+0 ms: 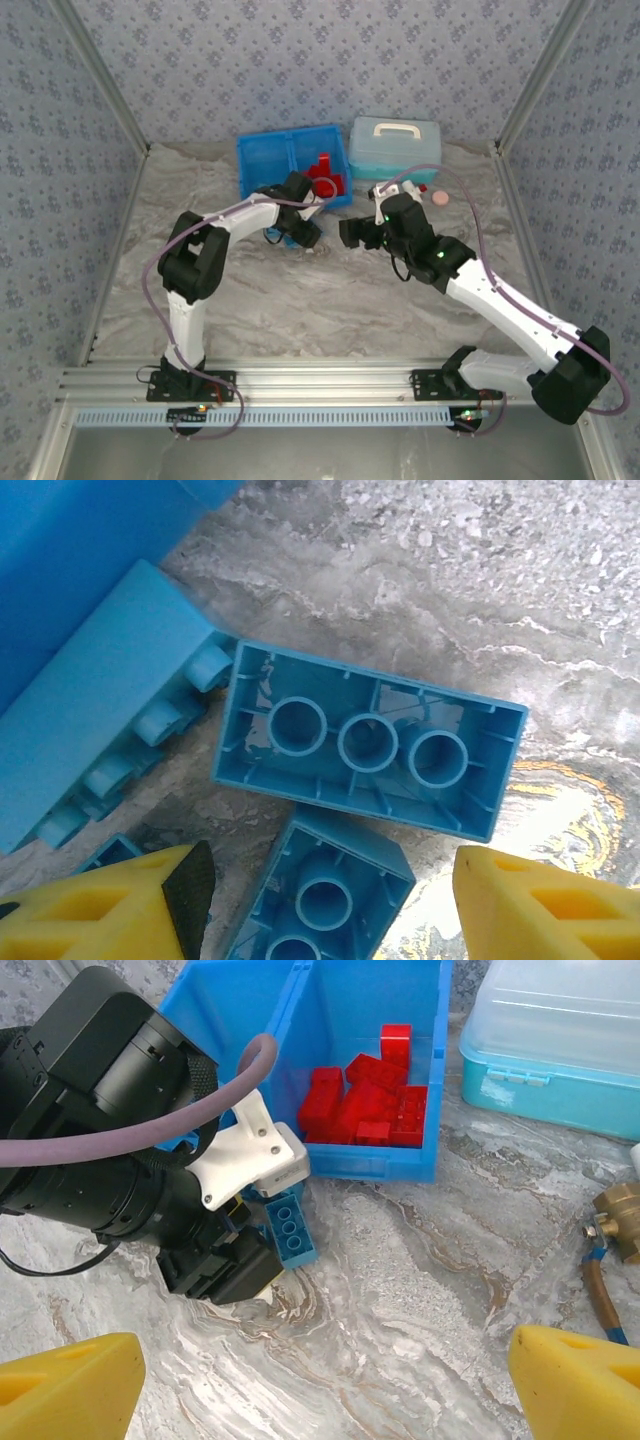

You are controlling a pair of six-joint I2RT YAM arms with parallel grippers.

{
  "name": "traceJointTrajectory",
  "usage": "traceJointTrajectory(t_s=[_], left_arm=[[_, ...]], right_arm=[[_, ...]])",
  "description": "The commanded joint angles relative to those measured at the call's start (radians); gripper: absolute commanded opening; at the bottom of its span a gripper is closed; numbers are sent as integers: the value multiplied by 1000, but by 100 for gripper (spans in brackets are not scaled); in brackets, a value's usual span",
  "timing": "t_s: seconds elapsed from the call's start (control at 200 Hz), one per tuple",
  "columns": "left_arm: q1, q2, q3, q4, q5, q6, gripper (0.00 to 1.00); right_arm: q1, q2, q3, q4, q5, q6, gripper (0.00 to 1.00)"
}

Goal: Sort the legos into containers by color

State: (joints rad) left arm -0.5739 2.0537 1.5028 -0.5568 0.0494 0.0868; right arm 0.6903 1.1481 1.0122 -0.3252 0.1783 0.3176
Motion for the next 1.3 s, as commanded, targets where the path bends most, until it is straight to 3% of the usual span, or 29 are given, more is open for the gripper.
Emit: traceJointTrajectory(t_s=[0.0,0.32,0.48,0.615,0.839,1.039,1.294], left_arm=[[2,15,9,-58,57,39,65],[-19,-33,-90,-44,12,32,52],[-31,-45,-105,-22,-3,1,37],[-30,-176,-142,56,15,-75,32],[49,-326,-25,2,-188,-213,29],[198,-215,189,-77,-217,-302,29],[261,114,556,-196,-166,-265,30]], right_arm=[[-11,-1,5,-7,7,-3,96],[-18,15,11,8,-27,16,97],[-20,15,13,10,-32,26,97],[-21,4,17,1,-37,32,97],[-23,-18,15,8,-39,42,97],[-25,-10,12,24,-51,43,98],[-45,-2,1,24,-66,39,98]])
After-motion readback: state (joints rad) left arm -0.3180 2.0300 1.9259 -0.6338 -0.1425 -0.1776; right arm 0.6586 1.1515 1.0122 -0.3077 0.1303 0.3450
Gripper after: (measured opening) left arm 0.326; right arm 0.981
